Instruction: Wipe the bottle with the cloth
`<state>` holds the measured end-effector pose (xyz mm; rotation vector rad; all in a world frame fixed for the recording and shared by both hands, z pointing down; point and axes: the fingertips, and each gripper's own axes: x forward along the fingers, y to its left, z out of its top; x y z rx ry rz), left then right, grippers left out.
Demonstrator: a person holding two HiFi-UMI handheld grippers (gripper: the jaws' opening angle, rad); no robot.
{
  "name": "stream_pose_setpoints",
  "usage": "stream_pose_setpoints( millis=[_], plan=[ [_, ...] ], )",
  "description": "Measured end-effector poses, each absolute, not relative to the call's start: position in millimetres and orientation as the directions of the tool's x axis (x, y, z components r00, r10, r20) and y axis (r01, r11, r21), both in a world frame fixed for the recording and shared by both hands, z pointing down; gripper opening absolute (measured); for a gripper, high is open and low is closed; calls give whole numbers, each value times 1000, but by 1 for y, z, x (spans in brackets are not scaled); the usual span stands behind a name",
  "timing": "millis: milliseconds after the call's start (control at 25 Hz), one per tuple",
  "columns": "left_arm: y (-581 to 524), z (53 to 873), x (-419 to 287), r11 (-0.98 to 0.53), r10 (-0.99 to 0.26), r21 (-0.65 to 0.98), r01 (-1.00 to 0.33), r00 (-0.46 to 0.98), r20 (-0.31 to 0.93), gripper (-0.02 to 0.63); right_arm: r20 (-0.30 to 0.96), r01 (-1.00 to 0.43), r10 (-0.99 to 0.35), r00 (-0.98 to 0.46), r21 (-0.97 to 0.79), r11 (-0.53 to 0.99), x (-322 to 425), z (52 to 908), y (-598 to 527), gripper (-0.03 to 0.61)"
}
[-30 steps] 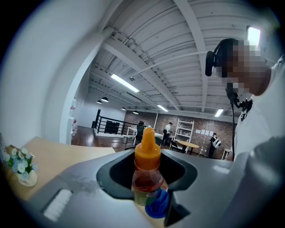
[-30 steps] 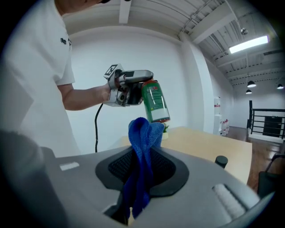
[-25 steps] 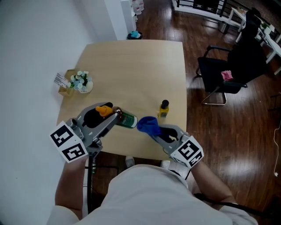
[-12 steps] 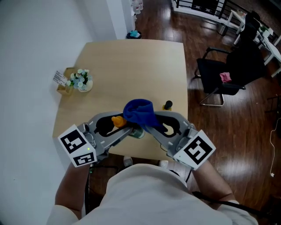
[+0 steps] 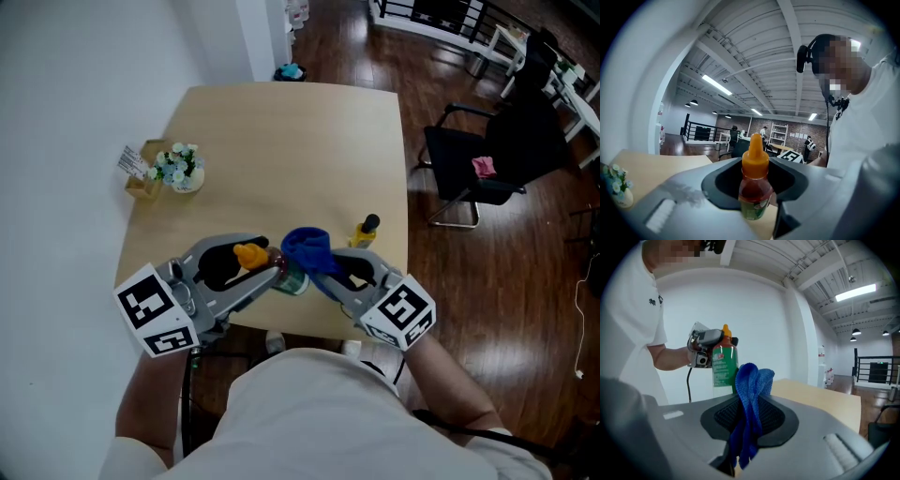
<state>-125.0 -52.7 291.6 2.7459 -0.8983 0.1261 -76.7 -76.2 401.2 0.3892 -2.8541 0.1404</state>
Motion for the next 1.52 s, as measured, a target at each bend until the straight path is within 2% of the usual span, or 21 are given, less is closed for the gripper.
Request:
stream_pose_setpoints(
  millis=[320, 480, 760, 1240, 1520],
  plan=[
    [-52, 283, -149, -765, -595, 205, -611, 792, 139, 163, 297, -346, -294, -909, -144, 927, -65, 424, -77, 94],
    [-53, 273, -156, -774, -591, 187, -605, 796, 130, 163, 328, -324, -225, -917, -289, 901, -88, 451, -59, 94],
    [-55, 288, -158, -798, -566, 122, -590, 803, 186, 163, 256, -257, -148, -955, -470, 844, -126, 449, -30, 94],
    [-56, 313, -167, -825, -511, 145, -546, 831, 221, 163, 241, -360, -271, -932, -523, 772, -92, 448, -33, 94],
    [-72, 334, -152, -820, -509, 151, -552, 824, 247, 163, 256, -458, -380, -889, -521, 720, -35, 446, -35, 92]
  ],
)
